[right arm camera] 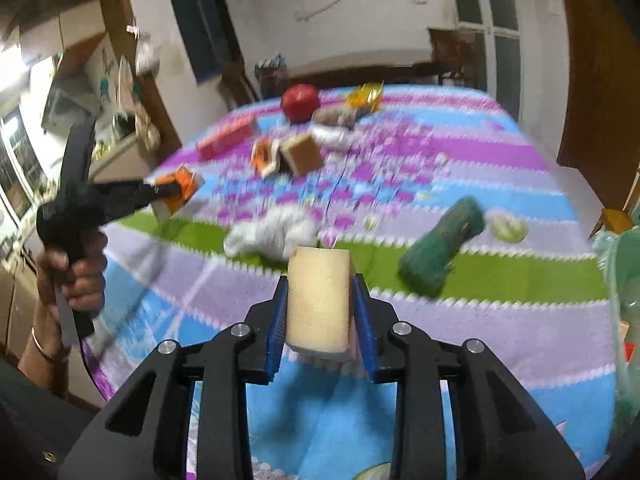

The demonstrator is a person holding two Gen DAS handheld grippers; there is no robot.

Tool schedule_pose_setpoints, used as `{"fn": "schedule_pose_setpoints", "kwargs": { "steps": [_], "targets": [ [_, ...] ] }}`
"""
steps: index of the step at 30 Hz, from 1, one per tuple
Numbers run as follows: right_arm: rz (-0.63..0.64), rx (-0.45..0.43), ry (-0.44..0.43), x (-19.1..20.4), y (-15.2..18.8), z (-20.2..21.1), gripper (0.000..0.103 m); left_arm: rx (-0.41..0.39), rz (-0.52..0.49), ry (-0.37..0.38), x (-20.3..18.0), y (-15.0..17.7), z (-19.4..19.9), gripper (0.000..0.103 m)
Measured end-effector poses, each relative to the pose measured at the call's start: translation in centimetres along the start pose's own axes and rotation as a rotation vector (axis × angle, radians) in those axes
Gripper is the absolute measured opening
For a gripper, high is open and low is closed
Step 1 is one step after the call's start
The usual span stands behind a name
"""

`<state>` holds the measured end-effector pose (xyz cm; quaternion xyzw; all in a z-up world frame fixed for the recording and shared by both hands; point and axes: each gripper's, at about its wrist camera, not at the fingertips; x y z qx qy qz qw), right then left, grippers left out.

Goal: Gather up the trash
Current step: 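Lift the orange bag and yellow sponge off the table, then carry both items over the green basin and open both grippers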

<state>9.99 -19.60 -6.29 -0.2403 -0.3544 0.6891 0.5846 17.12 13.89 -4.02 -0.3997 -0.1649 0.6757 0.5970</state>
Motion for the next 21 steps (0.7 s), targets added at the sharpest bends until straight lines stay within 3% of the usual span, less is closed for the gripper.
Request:
{"fn": "schedule_pose_setpoints", "kwargs": {
  "steps": [4, 11, 21],
  "targets": [
    [-0.023, -0.066, 0.043, -1.8, -2.0, 2.6, 0.029, -0.053, -0.09, 0.018, -4.5, -1.7, 1.5, 0.006],
    [-0.033, -0.13, 0.207, -6.6, -4.1, 7.5, 0.028, -0.099, -0.255, 0.094, -15.2, -3.1, 2.2, 0.006],
    [-0.125, -0.143, 0.361, -14.1, -3.9, 12.8, 0.028, -0.087, -0.48, 0.231, -31.6, -0.3, 0.4, 0.006]
  ]
}}
Point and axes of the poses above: each gripper's, at about its wrist camera, not at the fingertips, and z roughly against the way its jaws point, x to its left, y to its underside, and after that the axes turned 2 degrees about y, right-handed
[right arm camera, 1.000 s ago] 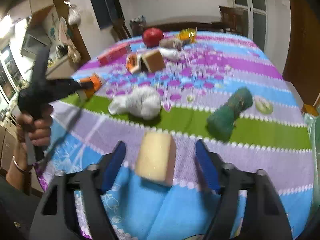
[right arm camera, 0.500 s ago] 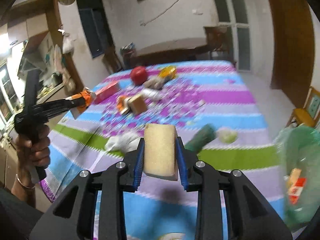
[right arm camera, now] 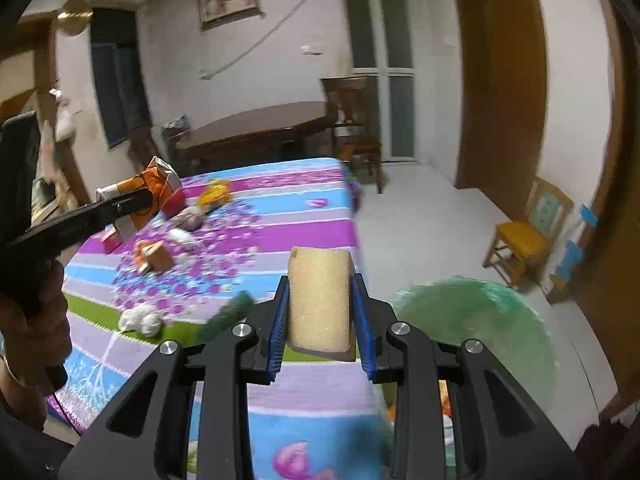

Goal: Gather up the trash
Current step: 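Carry both items over the green basin and open both grippers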

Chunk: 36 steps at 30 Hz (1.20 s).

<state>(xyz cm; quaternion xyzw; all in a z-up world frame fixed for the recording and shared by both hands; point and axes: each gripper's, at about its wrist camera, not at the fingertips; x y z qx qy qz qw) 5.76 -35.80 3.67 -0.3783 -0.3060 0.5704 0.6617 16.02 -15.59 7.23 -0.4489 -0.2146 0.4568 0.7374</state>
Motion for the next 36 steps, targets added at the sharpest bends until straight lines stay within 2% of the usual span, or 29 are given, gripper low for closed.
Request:
{"fn": "schedule_pose_setpoints", "kwargs": {
  "steps": [9, 17, 25, 36],
  "targets": [
    [-0.05, 0.038, 0.164, -6.8, 0.7, 1.1, 0.028, 0.057, -0.137, 0.099, -11.1, -0.3, -5.9, 0.006],
    [-0.104, 0.066, 0.229, -10.8, 1.9, 1.6, 0.028, 0.103, -0.246, 0.139, -17.7, 0.8, -10.2, 0.006],
    [-0.143, 0.094, 0.246, -13.0, 3.4, 1.1, 0.028, 0.136, -0.315, 0.153, -20.9, 2.4, -12.8, 0.006],
    [-0.164, 0.11, 0.244, -13.9, 4.0, 0.4, 0.028, 0.158, -0.355, 0.151, -21.3, 3.8, -14.4, 0.006]
  ]
}}
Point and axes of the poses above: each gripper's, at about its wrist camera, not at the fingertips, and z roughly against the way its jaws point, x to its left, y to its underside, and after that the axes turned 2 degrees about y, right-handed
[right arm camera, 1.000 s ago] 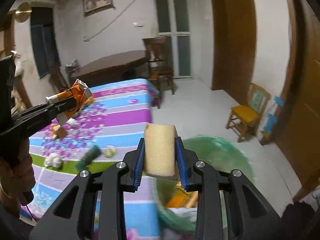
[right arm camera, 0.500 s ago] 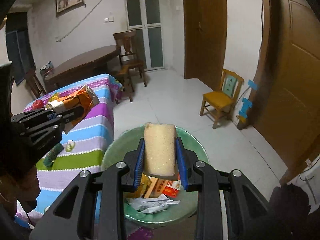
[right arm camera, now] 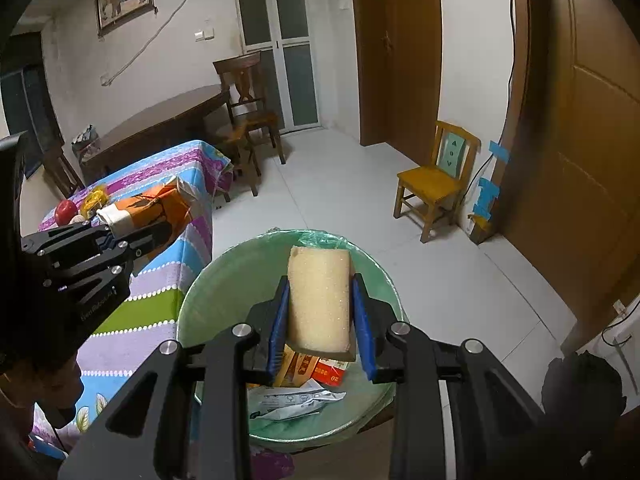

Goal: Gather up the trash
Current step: 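Carry both items over the green basin and open both grippers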

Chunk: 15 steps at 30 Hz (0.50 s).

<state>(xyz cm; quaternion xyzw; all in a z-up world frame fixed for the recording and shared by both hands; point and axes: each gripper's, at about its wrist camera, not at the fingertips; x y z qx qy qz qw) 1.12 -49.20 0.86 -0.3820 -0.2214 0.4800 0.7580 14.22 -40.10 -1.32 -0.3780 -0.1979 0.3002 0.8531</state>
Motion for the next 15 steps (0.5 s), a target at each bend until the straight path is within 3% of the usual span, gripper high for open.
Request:
{"fn": "schedule_pose_setpoints", "kwargs": {
  "steps": [15],
  "targets": [
    [0.001, 0.015, -0.017, -0.5, -0.8, -1.9, 0.03, 0.035, -0.034, 0.006, -0.6, 0.5, -2.4, 0.007]
  ]
}}
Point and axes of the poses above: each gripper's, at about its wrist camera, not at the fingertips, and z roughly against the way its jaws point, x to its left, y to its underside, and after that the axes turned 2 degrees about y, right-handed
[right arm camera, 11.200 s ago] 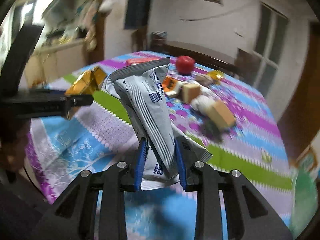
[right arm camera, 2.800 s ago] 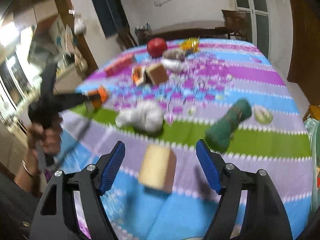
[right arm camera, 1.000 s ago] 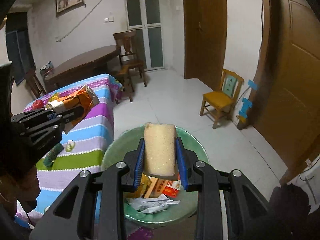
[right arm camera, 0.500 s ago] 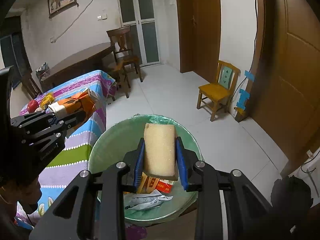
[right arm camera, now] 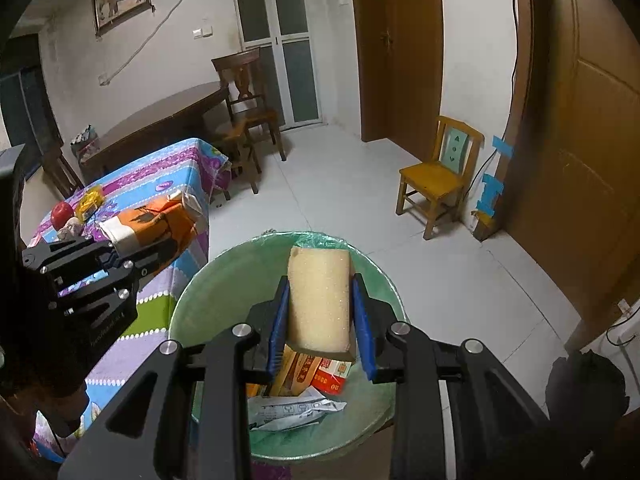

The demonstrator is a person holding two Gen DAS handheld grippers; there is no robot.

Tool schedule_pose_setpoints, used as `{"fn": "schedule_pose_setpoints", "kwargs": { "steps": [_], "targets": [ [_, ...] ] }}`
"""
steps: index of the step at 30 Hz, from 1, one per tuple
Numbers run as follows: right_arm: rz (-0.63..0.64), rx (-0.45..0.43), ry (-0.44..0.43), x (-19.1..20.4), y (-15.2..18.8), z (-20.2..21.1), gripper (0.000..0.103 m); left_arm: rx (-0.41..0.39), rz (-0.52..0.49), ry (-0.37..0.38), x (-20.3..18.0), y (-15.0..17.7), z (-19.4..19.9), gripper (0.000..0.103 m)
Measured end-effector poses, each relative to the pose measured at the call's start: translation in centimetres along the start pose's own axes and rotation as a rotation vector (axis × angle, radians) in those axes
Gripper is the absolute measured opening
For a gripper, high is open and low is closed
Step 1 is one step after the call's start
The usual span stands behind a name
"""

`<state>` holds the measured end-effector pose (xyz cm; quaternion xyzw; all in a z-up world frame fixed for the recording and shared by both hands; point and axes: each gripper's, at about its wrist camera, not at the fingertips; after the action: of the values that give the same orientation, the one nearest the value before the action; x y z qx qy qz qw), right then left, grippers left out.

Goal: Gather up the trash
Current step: 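Carry both items over the green basin and open both grippers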

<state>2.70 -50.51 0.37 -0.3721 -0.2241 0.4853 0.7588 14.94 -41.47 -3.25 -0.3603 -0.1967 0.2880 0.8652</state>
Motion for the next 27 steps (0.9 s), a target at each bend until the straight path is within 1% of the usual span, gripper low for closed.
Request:
{"fn": "schedule_pose_setpoints", "kwargs": {
  "steps": [1, 2, 3, 4, 11, 13, 16, 25, 26, 27],
  "targets": [
    [0.0, 0.005, -0.004, 0.0, -0.1, -0.3, 0.03, 0.007, -0.003, 0.001, 0.0, 0.0, -0.3, 0.007],
    [-0.008, 0.011, -0.003, -0.2, -0.1, -0.5, 0.034, 0.019, 0.001, -0.007, 0.1, 0.1, -0.7, 0.007],
    [-0.018, 0.016, -0.011, -0.4, -0.1, -0.9, 0.04, 0.027, 0.007, -0.009, 0.2, 0.0, -0.8, 0.008],
    [-0.025, 0.014, -0.014, -0.6, -0.1, -1.0, 0.041, 0.034, 0.015, -0.006, 0.4, 0.1, -1.1, 0.009],
    [-0.04, 0.019, -0.014, -1.0, 0.4, -1.5, 0.041, 0.04, 0.049, -0.003, 1.9, 0.3, -1.0, 0.012],
    [-0.042, 0.018, -0.01, -0.9, 0.5, -1.5, 0.041, 0.039, 0.056, 0.021, 2.0, 0.2, -0.8, 0.012],
    [-0.046, 0.013, -0.008, -0.9, 0.6, -1.2, 0.041, 0.03, 0.055, 0.035, 2.1, 0.2, -0.7, 0.012],
    [-0.042, -0.017, 0.009, -0.8, 1.4, -0.1, 0.041, 0.021, 0.083, 0.018, 2.6, 1.1, 0.3, 0.012],
    [-0.04, -0.03, 0.013, -0.6, 1.6, 0.1, 0.041, 0.016, 0.09, 0.014, 2.7, 1.3, 0.8, 0.013],
    [-0.038, -0.051, 0.017, -0.3, 1.9, 0.4, 0.041, 0.009, 0.096, 0.006, 2.8, 1.5, 1.2, 0.02]
  ]
}}
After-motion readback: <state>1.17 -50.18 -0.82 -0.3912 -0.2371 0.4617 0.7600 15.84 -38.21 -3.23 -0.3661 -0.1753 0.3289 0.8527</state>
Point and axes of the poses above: each gripper's, at about its wrist camera, not at the fingertips, and z roughly against the way its jaws point, x to its left, y to its underside, and after that the axes turned 2 degrees about y, right-handed
